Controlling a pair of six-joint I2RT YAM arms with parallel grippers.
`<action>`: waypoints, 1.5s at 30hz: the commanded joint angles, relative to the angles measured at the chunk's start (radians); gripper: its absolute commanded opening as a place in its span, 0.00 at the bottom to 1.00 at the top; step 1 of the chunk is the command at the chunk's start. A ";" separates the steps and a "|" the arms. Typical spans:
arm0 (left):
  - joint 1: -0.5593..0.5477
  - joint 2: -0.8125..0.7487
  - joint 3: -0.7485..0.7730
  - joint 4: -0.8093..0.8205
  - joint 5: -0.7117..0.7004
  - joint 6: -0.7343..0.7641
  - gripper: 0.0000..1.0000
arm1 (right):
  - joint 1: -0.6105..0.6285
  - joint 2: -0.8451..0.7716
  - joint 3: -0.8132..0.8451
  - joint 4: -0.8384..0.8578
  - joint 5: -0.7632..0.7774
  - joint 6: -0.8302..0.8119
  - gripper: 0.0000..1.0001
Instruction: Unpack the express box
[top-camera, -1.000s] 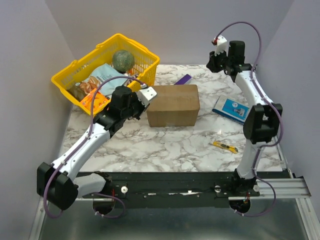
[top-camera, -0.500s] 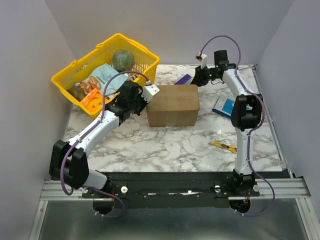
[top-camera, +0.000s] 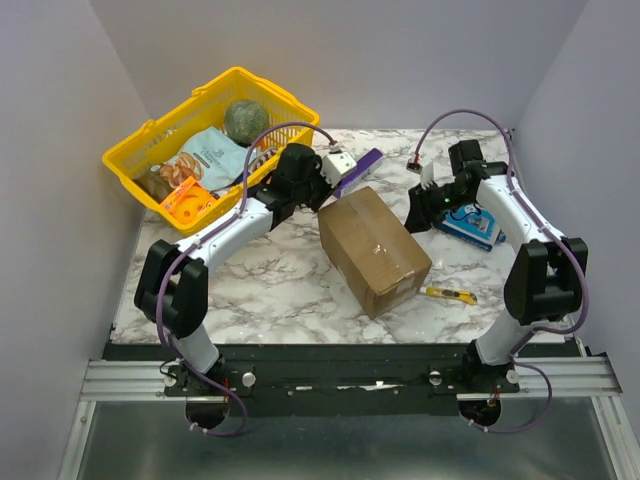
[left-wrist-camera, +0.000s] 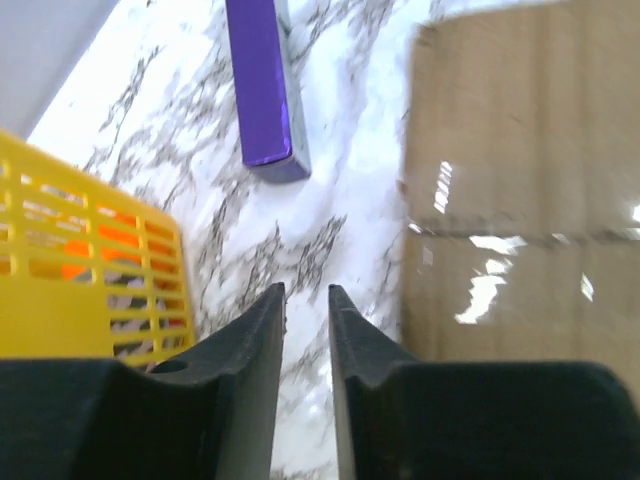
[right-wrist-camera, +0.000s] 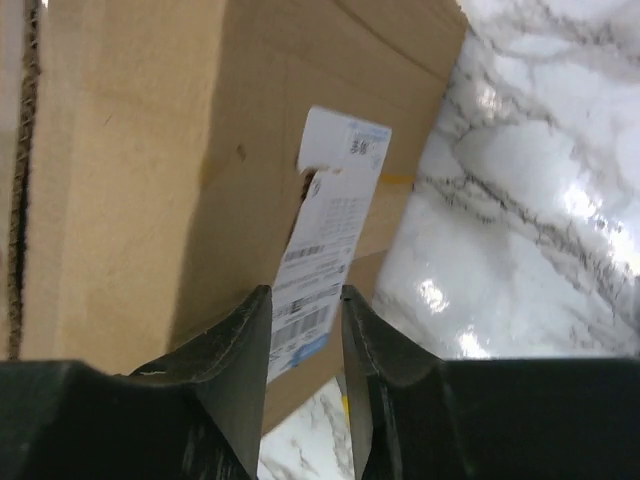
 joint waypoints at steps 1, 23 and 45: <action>-0.005 -0.018 0.058 0.037 -0.077 -0.067 0.37 | -0.003 -0.083 -0.025 0.053 0.276 0.115 0.50; -0.089 -0.342 -0.465 0.505 0.548 -0.345 0.19 | 0.344 -0.297 0.018 -0.019 0.563 0.439 0.96; -0.150 -0.129 -0.427 0.319 0.309 -0.420 0.10 | 0.505 -0.199 0.008 0.035 0.719 0.436 1.00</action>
